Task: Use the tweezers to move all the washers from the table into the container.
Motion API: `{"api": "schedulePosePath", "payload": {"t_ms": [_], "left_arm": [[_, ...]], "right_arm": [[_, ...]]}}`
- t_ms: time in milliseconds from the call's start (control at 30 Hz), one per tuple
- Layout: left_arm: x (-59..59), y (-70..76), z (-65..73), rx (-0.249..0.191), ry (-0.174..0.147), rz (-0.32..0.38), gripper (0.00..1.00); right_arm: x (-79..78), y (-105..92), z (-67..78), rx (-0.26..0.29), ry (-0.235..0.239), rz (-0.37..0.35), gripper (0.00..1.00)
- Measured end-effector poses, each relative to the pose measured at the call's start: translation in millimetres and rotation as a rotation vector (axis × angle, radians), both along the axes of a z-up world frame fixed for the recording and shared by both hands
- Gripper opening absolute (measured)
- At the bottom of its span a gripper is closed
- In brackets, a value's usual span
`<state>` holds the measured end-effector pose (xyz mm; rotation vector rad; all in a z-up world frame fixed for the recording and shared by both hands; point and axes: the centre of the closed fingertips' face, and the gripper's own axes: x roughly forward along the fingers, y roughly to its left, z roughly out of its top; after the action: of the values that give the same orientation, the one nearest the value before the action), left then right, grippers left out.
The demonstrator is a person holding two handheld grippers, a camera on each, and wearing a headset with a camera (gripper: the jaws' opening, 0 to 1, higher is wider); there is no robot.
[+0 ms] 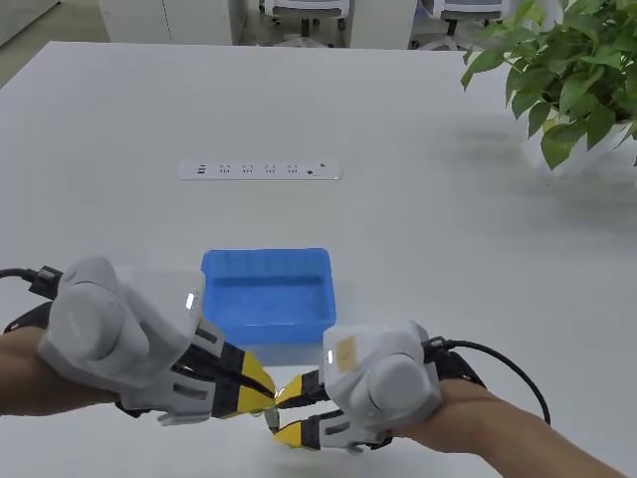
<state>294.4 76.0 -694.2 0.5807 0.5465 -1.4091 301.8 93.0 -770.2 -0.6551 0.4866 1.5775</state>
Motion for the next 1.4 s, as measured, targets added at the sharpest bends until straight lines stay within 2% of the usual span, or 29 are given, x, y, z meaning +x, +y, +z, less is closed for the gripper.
{"api": "schedulePosePath", "payload": {"t_ms": [233, 667, 1100, 1400], "left_arm": [[-0.3, 1.6, 2.4, 0.006, -0.004, 0.002, 0.05], [6.4, 3.4, 8.5, 0.001, -0.017, 0.019, 0.05], [16.5, 6.4, 10.6, -0.006, -0.027, 0.039, 0.05], [22.7, 3.2, 9.9, -0.014, -0.029, 0.046, 0.05]], "right_arm": [[6.6, -8.0, 8.4, 0.012, -0.011, -0.045, 0.24], [25.9, -26.3, 25.0, 0.044, -0.003, -0.190, 0.36], [42.4, -40.6, 35.8, 0.071, -0.002, -0.309, 0.54], [50.3, -49.4, 37.4, 0.095, 0.001, -0.382, 0.66]]}}
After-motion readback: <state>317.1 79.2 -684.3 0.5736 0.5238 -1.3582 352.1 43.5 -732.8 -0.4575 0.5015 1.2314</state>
